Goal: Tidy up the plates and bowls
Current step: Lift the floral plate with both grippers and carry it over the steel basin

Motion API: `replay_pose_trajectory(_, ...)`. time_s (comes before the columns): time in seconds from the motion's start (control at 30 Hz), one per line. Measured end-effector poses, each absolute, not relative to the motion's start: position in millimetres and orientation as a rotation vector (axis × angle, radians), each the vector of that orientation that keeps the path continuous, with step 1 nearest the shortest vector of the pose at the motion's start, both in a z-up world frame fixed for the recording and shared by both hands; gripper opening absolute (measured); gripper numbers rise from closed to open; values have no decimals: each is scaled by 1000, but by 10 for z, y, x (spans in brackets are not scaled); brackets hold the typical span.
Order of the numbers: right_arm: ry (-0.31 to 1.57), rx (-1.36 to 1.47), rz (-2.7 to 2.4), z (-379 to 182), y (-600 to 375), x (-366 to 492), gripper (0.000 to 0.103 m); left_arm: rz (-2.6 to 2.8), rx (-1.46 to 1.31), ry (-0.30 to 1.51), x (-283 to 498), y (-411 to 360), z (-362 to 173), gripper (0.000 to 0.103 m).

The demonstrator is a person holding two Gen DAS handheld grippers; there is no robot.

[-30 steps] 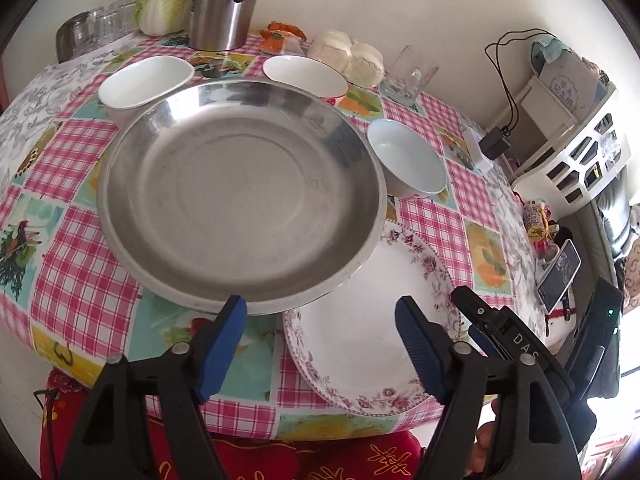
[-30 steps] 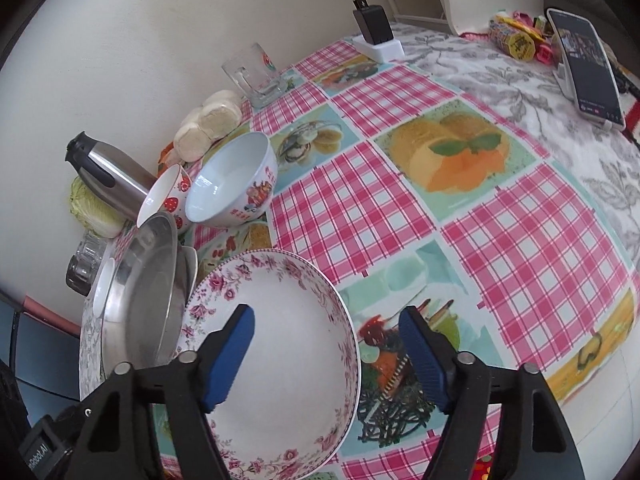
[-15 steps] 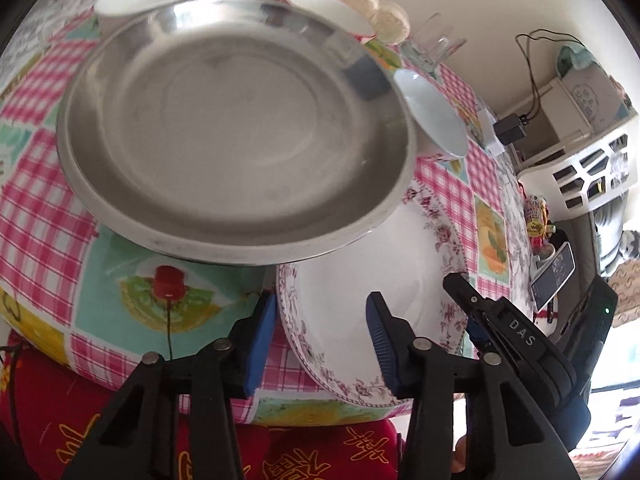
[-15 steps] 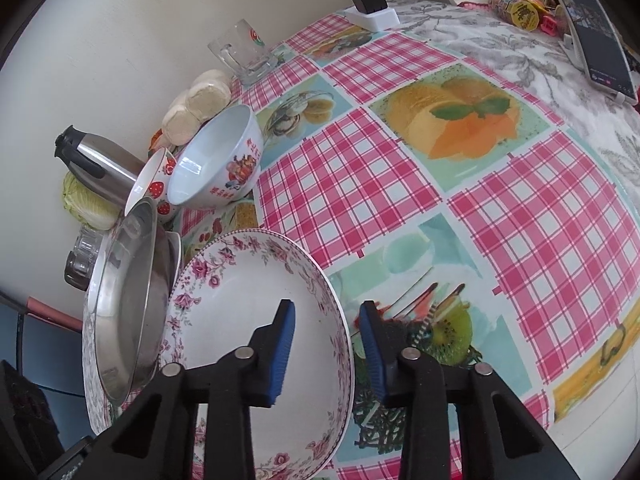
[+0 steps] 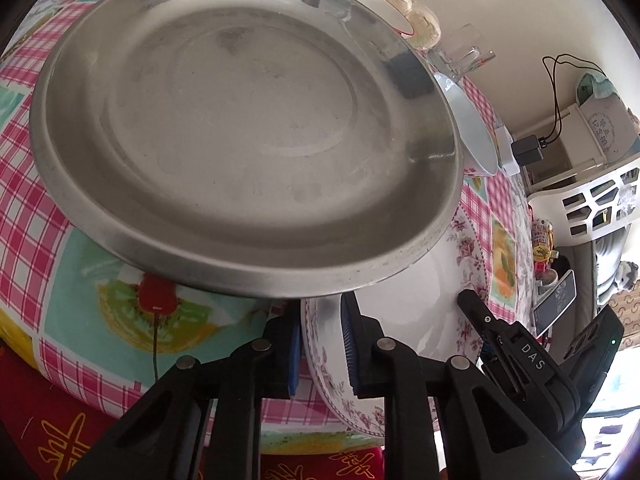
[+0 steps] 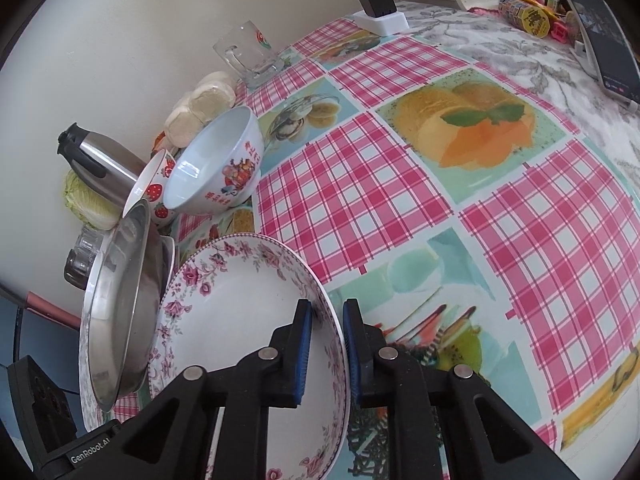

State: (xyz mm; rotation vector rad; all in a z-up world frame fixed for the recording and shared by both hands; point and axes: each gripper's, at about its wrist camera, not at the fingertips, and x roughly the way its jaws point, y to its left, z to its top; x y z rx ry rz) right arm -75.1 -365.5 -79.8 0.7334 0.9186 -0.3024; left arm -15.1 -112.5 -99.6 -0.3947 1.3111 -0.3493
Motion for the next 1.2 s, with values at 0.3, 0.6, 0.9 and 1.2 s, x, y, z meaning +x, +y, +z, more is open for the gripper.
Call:
replay_pose_trajectory(0.3,915,762,-307,-809,-3722,-799,16,-354,-328,1281,-191,-1308,-993,14)
replay_pose_trajectory(0.6,889,822,-351,-824,-3956,-988,16,-412,-273,1275,-260,-1509,-998,15)
replay_pose_trajectory(0.9,878,833,-362,-831,-4056,-1070,15,-417,-265,1254,-192,-1632,-987,15)
replay_pose_trajectory(1.2,861,826,-373,-788,-4079,-1088,14,-449,-147,1153,-198,-1835,-773,15)
